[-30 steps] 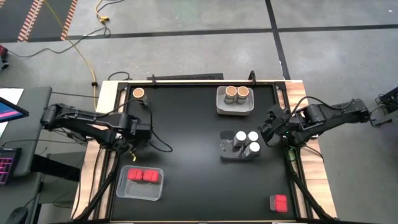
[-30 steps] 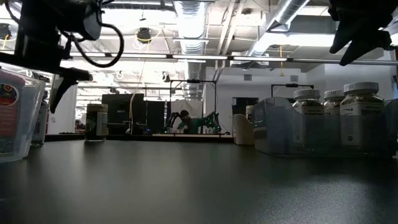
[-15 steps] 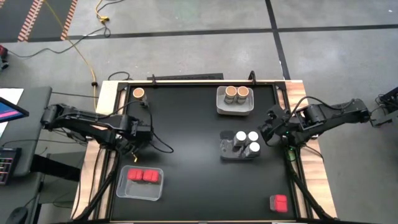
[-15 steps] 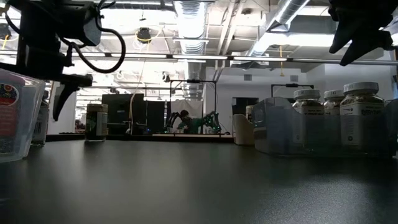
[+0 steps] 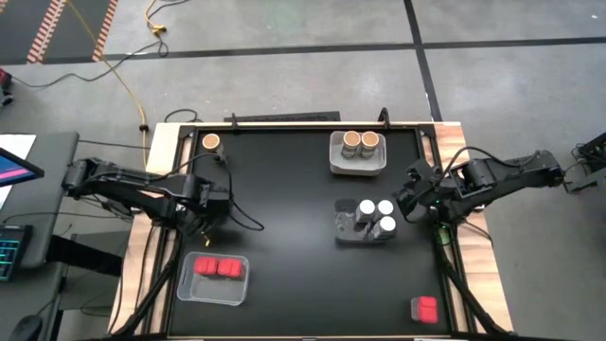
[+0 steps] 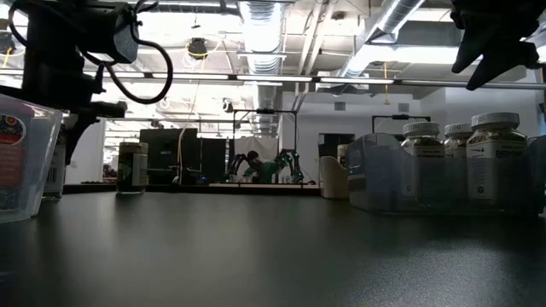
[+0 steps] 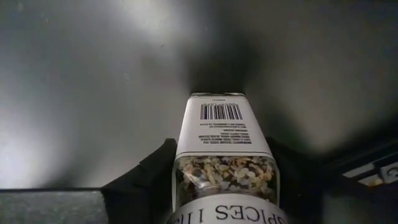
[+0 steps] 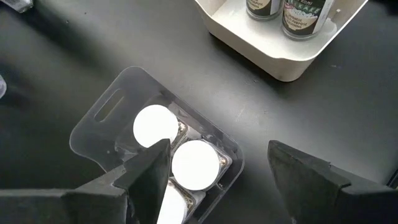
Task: Sort spices by type
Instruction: Put the white spice bottle in the black bin
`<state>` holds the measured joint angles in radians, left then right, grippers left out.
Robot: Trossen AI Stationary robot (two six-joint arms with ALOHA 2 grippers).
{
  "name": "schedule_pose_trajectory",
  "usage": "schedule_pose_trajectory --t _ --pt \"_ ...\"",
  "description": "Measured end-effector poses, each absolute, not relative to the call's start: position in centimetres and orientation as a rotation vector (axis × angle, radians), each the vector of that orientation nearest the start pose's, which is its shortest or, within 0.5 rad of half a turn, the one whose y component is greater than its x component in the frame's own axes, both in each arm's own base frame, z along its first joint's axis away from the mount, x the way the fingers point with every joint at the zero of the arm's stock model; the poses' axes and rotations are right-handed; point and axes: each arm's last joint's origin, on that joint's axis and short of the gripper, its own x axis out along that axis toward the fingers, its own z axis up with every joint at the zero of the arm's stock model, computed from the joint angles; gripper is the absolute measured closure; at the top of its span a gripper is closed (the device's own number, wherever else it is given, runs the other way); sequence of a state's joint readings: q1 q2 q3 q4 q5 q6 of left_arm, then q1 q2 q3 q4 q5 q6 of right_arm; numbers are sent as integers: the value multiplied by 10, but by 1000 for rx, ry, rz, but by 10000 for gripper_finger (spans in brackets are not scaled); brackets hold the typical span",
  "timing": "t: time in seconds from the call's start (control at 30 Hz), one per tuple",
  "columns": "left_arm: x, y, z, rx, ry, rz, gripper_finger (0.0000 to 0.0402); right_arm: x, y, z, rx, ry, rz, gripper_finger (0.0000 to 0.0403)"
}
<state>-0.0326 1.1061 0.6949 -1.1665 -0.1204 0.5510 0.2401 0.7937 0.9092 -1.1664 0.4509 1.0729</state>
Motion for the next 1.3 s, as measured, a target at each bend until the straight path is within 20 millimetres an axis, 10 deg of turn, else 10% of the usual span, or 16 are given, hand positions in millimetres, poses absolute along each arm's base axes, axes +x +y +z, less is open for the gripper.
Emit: schedule_pose_trajectory --t 0.47,1.0,1.3 --pt "165 4 224 280 1458 76 197 118 16 298 616 765 -676 106" --pt "188 55 261 -697 984 765 203 120 16 297 592 762 -699 106" --pt "220 65 246 -1124 955 962 203 129 17 293 476 811 -692 106"
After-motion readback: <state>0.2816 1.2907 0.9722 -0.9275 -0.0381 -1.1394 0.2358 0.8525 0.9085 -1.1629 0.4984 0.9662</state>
